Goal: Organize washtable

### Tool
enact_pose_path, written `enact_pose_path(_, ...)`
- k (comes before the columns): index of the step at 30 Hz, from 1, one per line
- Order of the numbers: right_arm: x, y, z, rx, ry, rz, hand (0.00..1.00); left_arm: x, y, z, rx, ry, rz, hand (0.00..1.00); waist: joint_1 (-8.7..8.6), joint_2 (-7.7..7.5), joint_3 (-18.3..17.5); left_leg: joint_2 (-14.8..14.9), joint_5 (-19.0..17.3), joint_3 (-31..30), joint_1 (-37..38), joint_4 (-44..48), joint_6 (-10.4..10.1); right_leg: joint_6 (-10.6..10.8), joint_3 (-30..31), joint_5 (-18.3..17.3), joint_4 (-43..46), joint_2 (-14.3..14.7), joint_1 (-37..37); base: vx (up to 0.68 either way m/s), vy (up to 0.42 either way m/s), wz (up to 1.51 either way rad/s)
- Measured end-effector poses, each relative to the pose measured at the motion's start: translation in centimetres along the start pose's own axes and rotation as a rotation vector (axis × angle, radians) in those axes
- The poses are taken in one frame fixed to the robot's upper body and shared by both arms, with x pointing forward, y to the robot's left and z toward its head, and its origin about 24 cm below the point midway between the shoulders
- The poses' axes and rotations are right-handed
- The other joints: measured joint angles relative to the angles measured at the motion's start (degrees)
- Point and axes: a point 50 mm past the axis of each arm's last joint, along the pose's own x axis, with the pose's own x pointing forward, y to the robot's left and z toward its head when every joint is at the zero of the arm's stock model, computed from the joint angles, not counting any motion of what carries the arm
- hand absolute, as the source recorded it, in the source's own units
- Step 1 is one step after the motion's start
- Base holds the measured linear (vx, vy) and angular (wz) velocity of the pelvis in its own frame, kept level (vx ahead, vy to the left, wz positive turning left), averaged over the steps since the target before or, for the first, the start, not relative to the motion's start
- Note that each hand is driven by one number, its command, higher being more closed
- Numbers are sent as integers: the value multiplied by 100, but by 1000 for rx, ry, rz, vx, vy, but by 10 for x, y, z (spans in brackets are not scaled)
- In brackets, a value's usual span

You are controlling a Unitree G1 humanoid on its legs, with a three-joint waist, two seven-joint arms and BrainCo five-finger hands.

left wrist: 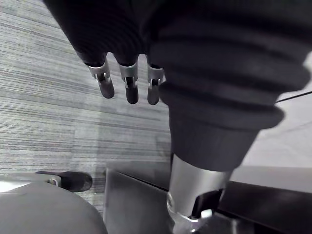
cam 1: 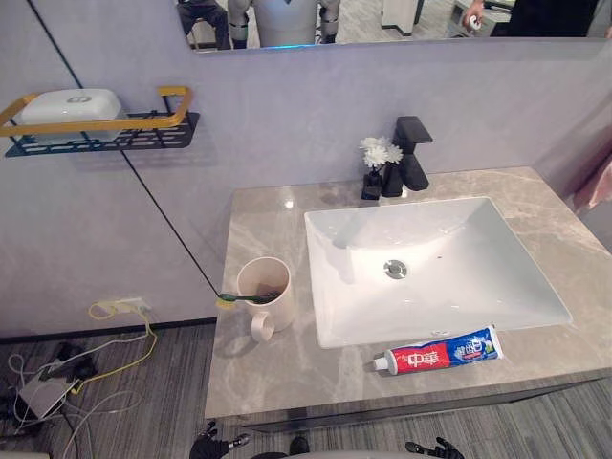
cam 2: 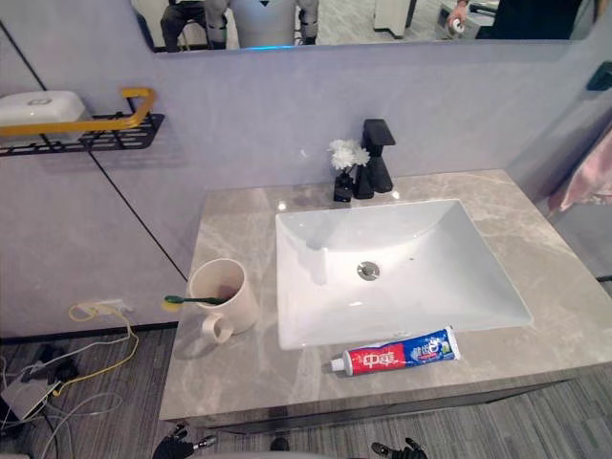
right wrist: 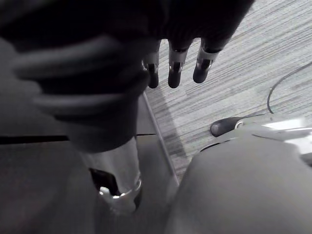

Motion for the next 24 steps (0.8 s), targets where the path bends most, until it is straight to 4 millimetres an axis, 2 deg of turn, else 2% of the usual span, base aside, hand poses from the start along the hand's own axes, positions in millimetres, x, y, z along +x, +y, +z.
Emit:
enact_pose_path(4, 2, -7, 13, 4, -40, -17, 0, 1, 8, 3, -46, -12, 38, 0, 3, 79, 57, -88, 33, -250, -14, 0, -15, 42, -292, -81, 97, -68, 65, -64, -26, 40)
enact_pose_path(5, 3, -10, 18, 4, -57, -26, 0, 1, 16, 5, -52, -17, 58, 0, 19, 113, 77, -127, 60, -338, -34, -1, -35, 50, -405, -158, 155, -110, 62, -71, -23, 31)
enact_pose_path(8, 2, -14, 18, 0, -60, -35, 0, 1, 31, 10, -73, -41, 107, 0, 37, 135, 87, -147, 91, -435, -42, -1, -56, 48, -526, -223, 235, -147, 55, -56, -20, 26)
enact_pose_path(11, 1, -16, 12, 2, -44, -47, 0, 2, 47, 28, -92, -112, 160, 0, 170, 116, 85, -159, 125, -579, -84, 1, -61, 55, -687, -285, 283, -155, 55, -17, -40, 25)
enact_pose_path(13, 1, -17, 9, 2, -37, -51, 0, 1, 54, 43, -121, -176, 194, 0, 175, 91, 85, -181, 135, -670, -191, 111, -47, 49, -826, -299, 283, -158, 59, 7, -36, 33)
enact_pose_path(15, 0, -19, 6, 2, -28, -58, 0, -1, 59, 67, -136, -279, 215, 0, 282, 89, 90, -184, 150, -705, -274, 224, -20, 47, -890, -299, 278, -158, 61, -3, -33, 17)
enact_pose_path(18, -3, -22, -3, -2, -11, -68, 0, -25, 68, 130, -164, -587, 247, 0, 378, 105, 95, -192, 135, -856, -309, 342, -40, 16, -1053, -319, 279, -126, 156, -20, -69, 24)
enact_pose_path(19, -4, -25, -6, -3, -9, -73, 0, -39, 69, 154, -170, -709, 250, 0, 471, 138, 88, -186, 124, -873, -323, 384, -52, 8, -1058, -323, 279, -112, 157, -41, -51, 14)
enact_pose_path(20, -5, -26, -7, -3, -11, -75, 0, -47, 70, 164, -178, -768, 251, 0, 483, 156, 78, -184, 118, -888, -343, 406, -60, 6, -1075, -324, 279, -106, 157, -54, -43, 10)
enact_pose_path(21, -5, -26, -7, -4, -17, -75, 0, -65, 74, 181, -188, -886, 270, 0, 478, 194, 77, -175, 112, -906, -373, 452, -69, 4, -1097, -322, 279, -91, 156, -61, -43, 8)
enact_pose_path(24, -5, -23, -7, -12, -17, -65, 0, -108, 81, 213, -231, -1136, 319, 0, 482, 232, 58, -144, 64, -910, -404, 521, -132, -46, -1123, -345, 298, -58, 156, -58, -39, 4)
